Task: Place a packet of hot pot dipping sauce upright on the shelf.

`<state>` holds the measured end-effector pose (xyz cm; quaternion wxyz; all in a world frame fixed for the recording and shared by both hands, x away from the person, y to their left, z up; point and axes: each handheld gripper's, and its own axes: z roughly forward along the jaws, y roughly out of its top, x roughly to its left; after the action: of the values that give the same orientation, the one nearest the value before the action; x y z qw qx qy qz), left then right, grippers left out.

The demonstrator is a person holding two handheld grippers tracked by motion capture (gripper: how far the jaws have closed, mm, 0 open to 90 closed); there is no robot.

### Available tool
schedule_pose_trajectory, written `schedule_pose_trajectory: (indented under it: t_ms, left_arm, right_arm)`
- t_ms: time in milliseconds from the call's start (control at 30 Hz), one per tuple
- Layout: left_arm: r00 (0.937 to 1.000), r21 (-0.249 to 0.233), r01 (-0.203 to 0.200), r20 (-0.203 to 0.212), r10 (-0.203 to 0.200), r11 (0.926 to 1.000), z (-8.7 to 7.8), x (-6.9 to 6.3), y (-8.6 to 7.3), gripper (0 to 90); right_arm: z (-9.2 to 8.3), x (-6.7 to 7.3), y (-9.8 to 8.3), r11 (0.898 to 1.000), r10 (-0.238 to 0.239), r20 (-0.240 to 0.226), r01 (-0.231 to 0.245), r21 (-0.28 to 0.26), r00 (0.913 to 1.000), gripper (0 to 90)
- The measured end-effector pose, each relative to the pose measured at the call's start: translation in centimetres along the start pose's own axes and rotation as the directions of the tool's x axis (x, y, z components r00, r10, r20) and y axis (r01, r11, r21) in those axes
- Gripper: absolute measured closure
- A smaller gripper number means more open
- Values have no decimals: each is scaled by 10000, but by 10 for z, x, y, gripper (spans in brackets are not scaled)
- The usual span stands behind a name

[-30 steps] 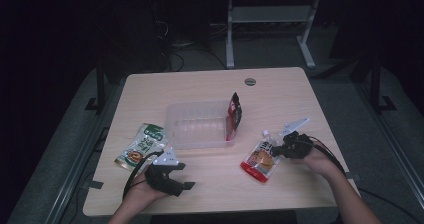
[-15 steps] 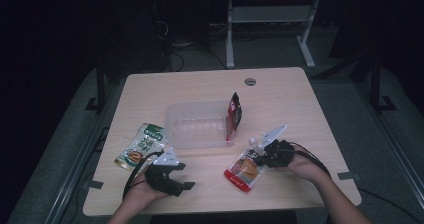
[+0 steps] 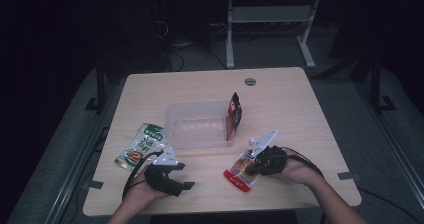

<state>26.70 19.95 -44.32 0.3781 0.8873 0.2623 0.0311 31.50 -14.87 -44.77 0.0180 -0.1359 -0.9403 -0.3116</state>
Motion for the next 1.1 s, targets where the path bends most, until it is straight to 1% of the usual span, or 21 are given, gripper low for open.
schedule_pose_trajectory:
  t_ms: [133,167,233,267,400,467,533,633,700,733,767,800,833,867,900,933,967,1000,1033,1067,1100]
  left_arm:
    - [10000,-32,21,10,-21,10000,1,-1,0,248]
    - [10000,-43,4,24,-4,10000,1,-1,0,248]
    - [10000,-9,-30,37,30,10000,1,-1,1,248]
    - [10000,-6,-38,33,38,10000,1,-2,1,248]
    - [10000,-27,-5,19,5,10000,1,-1,0,248]
    - [10000,-13,-22,21,22,10000,2,-1,0,248]
    - [10000,10,-45,32,45,10000,2,-1,0,248]
    - [10000,20,-53,36,53,10000,2,-1,0,250]
    - [10000,26,-33,15,33,10000,2,-1,0,256]
    - [10000,27,85,46,-85,10000,2,-2,0,260]
    - [9999,37,108,53,-108,9999,1,-2,0,262]
    - [10000,60,16,57,-17,10000,1,-1,0,283]
    - [10000,60,16,57,-17,10000,1,-1,0,313]
    - [10000,81,23,0,-23,10000,1,-1,0,330]
    - [10000,81,23,0,-23,10000,1,-1,0,358]
    - [9999,63,112,7,-112,9999,1,-1,1,358]
    - [9999,52,126,9,-126,9999,1,-1,3,435]
    - [9996,66,255,100,-256,9997,1,-1,4,469]
    - [9996,66,255,100,-256,9997,1,-1,4,520]
    - [9994,47,273,189,-273,9996,1,-2,6,520]
    - [9997,-5,179,189,-179,9998,1,-3,8,573]
  right_arm:
    - [4,1,2,10000,-46,-111,47,33,9999,898]
    - [9,2,5,10000,-47,-194,46,-66,9998,898]
    - [13,3,9,9999,-57,-265,54,-84,9996,898]
    - [16,5,12,9998,-135,-301,131,-125,9995,898]
    - [25,10,22,9994,-242,-240,236,-250,9994,898]
    - [27,10,25,9992,-283,-198,277,-272,9994,898]
    - [33,10,32,9989,-260,-108,256,-388,9996,898]
    - [36,9,36,9987,-279,-115,274,-430,9995,898]
    - [35,10,38,9979,-262,-64,258,-588,9996,891]
    - [33,10,37,9978,-200,-24,198,-629,9998,874]
    - [30,10,36,9973,-142,-20,140,-720,9999,853]
    - [27,10,35,9969,2,-23,-4,-785,10000,815]
    - [27,10,35,9969,2,-23,-4,-785,10000,815]
    - [21,10,32,9957,199,139,-186,-909,9997,712]
    - [21,10,32,9957,199,139,-186,-909,9997,712]
    - [16,11,30,9947,353,205,-331,-972,9992,676]
    - [8,10,26,9920,649,466,-594,-1118,9968,604]
    - [4,10,23,9892,823,544,-748,-1264,9951,578]
    - [4,10,23,9892,823,544,-748,-1264,9951,578]
    - [0,10,21,9867,988,614,-897,-1359,9932,554]
    - [-4,12,19,9827,1301,724,-1189,-1421,9888,531]
